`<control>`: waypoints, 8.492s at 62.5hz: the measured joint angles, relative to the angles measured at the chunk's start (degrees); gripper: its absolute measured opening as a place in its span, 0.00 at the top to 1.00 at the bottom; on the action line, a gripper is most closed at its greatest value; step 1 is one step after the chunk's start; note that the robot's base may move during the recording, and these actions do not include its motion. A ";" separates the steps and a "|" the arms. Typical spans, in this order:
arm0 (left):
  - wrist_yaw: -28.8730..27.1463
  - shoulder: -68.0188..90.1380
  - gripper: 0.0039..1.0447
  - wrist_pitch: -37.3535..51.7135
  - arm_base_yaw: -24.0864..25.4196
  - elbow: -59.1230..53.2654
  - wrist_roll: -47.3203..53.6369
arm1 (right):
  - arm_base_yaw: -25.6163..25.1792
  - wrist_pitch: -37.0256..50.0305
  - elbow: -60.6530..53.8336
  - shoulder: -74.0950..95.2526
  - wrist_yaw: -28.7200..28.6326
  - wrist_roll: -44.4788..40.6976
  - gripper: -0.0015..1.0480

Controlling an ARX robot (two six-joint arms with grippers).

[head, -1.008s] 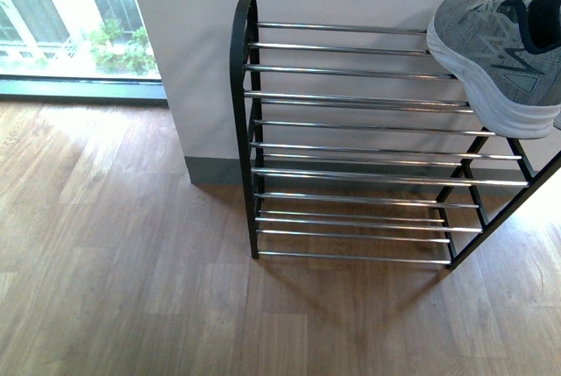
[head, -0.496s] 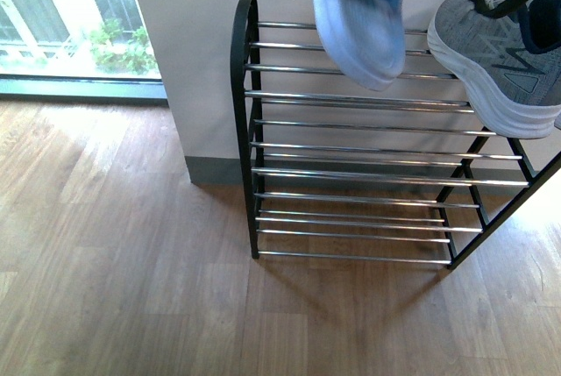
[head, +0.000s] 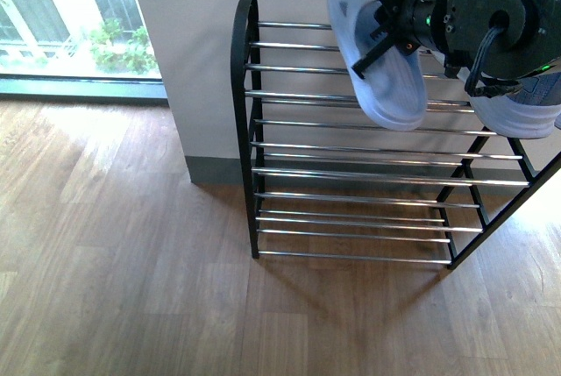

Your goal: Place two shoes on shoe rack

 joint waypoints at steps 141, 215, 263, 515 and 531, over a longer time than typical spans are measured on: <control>0.00 0.00 0.99 0.00 0.02 0.00 0.00 | -10.86 -30.64 -6.88 -35.76 -6.03 22.43 0.09; 0.00 0.00 0.99 0.00 0.02 0.00 0.00 | -16.52 7.85 -64.96 -75.01 -22.95 41.07 0.99; 0.00 0.00 0.99 0.00 0.02 0.00 0.00 | -16.52 -8.00 -72.39 -99.43 -22.95 41.07 0.99; 29.38 87.41 0.09 -22.34 -4.98 92.50 -5.27 | -16.50 -38.62 -72.41 -130.40 -22.80 41.24 0.09; 28.20 62.53 0.09 -12.20 -3.23 70.16 -13.38 | -16.50 -38.62 -72.41 -130.40 -22.80 41.24 0.09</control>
